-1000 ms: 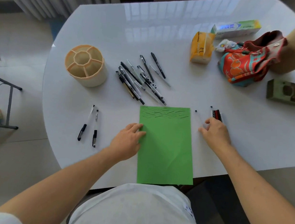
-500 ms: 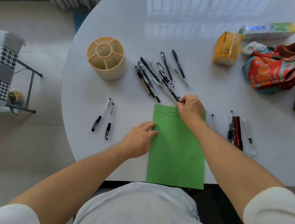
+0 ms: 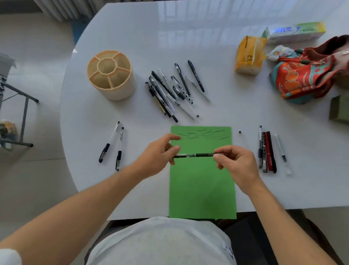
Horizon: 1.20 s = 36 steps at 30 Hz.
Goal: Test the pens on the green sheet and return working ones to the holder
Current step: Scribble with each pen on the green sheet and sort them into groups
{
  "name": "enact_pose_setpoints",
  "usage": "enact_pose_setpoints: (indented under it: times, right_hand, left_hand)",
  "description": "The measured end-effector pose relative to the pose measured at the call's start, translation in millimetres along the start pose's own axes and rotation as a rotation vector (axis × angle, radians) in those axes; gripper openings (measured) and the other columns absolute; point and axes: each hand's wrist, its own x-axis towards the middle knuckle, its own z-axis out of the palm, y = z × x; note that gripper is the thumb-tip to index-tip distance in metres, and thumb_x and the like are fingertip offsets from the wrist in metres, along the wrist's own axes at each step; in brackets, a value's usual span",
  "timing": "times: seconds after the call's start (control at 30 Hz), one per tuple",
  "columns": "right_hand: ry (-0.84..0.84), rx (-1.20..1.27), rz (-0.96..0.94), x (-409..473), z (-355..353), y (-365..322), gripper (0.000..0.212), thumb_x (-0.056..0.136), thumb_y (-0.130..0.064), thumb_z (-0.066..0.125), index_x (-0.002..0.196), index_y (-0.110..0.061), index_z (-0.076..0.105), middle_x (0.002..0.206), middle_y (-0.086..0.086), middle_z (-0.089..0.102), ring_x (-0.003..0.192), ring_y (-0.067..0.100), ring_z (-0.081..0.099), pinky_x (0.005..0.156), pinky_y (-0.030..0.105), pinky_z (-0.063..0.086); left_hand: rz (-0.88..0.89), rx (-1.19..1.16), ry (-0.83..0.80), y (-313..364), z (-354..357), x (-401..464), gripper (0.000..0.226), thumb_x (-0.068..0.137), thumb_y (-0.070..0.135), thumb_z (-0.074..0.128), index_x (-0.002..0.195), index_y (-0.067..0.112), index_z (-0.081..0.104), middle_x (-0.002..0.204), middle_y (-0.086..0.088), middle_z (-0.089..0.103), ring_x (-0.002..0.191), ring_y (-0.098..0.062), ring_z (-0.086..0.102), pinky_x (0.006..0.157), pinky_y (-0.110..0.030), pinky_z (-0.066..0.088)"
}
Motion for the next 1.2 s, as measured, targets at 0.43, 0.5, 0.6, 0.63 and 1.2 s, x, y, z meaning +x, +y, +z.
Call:
enact_pose_setpoints:
  times: [0.43,0.5,0.6,0.63,1.2]
  right_hand:
    - [-0.199,0.191,0.101,-10.4,52.0,14.2,0.020,0.099,-0.011,0.062,0.090,0.003,0.074,0.074,0.014,0.068,0.063,0.026,0.059,0.056,0.031,0.051]
    - [-0.147,0.144,0.064,-4.4,61.4,10.5,0.024,0.098,-0.013,0.062,0.083,0.003,0.074,0.069,0.013,0.068,0.057,0.026,0.058,0.051,0.031,0.049]
    - [0.164,0.257,0.119,14.2,55.6,5.6,0.025,0.095,-0.015,0.064,0.074,-0.004,0.073,0.061,0.008,0.064,0.049,0.018,0.054,0.046,0.028,0.044]
    - [0.285,0.310,0.154,23.5,44.9,4.3,0.024,0.094,-0.015,0.064,0.073,-0.007,0.073,0.060,0.006,0.064,0.049,0.016,0.053,0.046,0.028,0.043]
    - [0.213,-0.445,-0.168,49.5,66.6,35.4,0.004,0.092,-0.018,0.067,0.095,-0.015,0.068,0.081,0.000,0.070,0.074,0.023,0.066,0.070,0.041,0.056]
  left_hand:
    - [-0.068,0.141,-0.297,10.0,22.0,-12.2,0.014,0.094,0.028,0.065,0.083,0.025,0.073,0.066,0.007,0.066,0.062,-0.009,0.062,0.064,-0.031,0.057]
    - [-0.015,0.233,-0.226,11.8,18.9,-12.3,0.017,0.093,0.030,0.065,0.082,0.020,0.073,0.062,0.007,0.065,0.059,-0.009,0.063,0.063,-0.035,0.058]
    - [0.096,0.470,-0.028,6.4,7.5,-9.9,0.023,0.093,0.033,0.064,0.079,0.016,0.072,0.059,0.004,0.064,0.059,-0.016,0.061,0.060,-0.037,0.051]
    - [0.096,0.527,0.035,-0.9,0.5,-10.7,0.024,0.093,0.032,0.064,0.079,0.015,0.072,0.062,0.004,0.065,0.061,-0.019,0.060,0.061,-0.037,0.050]
    - [0.259,0.681,-0.126,-43.5,13.2,-12.2,0.017,0.095,0.034,0.062,0.094,0.021,0.072,0.148,0.001,0.052,0.143,-0.014,0.039,0.114,-0.038,0.038]
